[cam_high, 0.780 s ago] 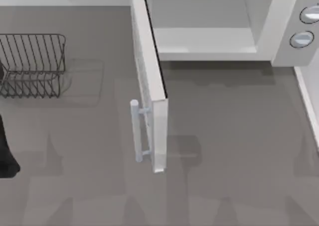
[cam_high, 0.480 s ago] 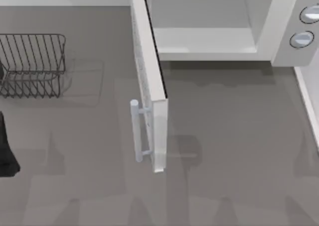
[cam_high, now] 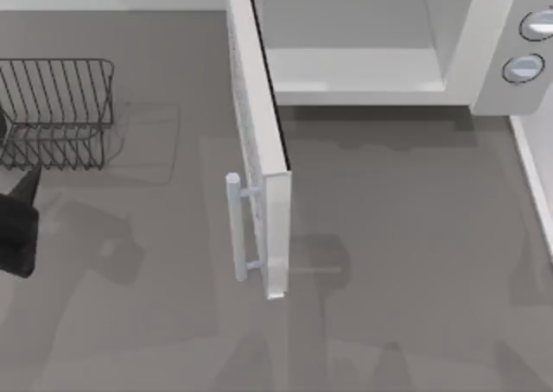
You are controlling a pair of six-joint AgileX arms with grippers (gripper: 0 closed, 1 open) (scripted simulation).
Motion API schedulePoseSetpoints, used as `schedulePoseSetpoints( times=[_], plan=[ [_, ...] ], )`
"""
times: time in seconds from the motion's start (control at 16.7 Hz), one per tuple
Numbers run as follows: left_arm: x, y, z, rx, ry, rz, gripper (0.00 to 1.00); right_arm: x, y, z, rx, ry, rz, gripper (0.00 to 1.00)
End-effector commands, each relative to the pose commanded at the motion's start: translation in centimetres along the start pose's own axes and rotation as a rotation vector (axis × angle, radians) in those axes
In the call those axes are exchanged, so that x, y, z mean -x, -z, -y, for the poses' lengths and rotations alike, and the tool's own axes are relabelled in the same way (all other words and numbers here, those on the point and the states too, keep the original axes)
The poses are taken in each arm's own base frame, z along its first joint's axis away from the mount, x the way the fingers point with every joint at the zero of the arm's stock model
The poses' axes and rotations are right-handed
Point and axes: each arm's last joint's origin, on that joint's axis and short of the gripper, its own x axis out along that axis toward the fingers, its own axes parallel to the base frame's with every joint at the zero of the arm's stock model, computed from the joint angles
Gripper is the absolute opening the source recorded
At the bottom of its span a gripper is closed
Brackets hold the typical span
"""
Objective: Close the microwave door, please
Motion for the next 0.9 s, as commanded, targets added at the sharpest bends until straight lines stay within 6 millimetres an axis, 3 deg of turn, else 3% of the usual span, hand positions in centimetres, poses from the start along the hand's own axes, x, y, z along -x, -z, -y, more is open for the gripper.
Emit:
schedulePoseSetpoints(
  times=[0.24,0.48,0.66,0.9],
  plan=[
    [-1.9,-6.7,-0.7,-0.164,0.213,-0.168,1.0,0.0,0.0,0.0,0.0,0.0,0.0,1.0],
    [-5.8,-12.5,-0.6,-0.321,0.455,-0.31,1.0,0.0,0.0,0.0,0.0,0.0,0.0,1.0],
    [-9.3,-15.6,0.1,-0.417,0.631,-0.391,1.0,0.0,0.0,0.0,0.0,0.0,0.0,1.0],
    [-13.5,-17.8,1.7,-0.508,0.83,-0.461,1.0,0.0,0.0,0.0,0.0,0.0,0.0,1.0]
  ],
)
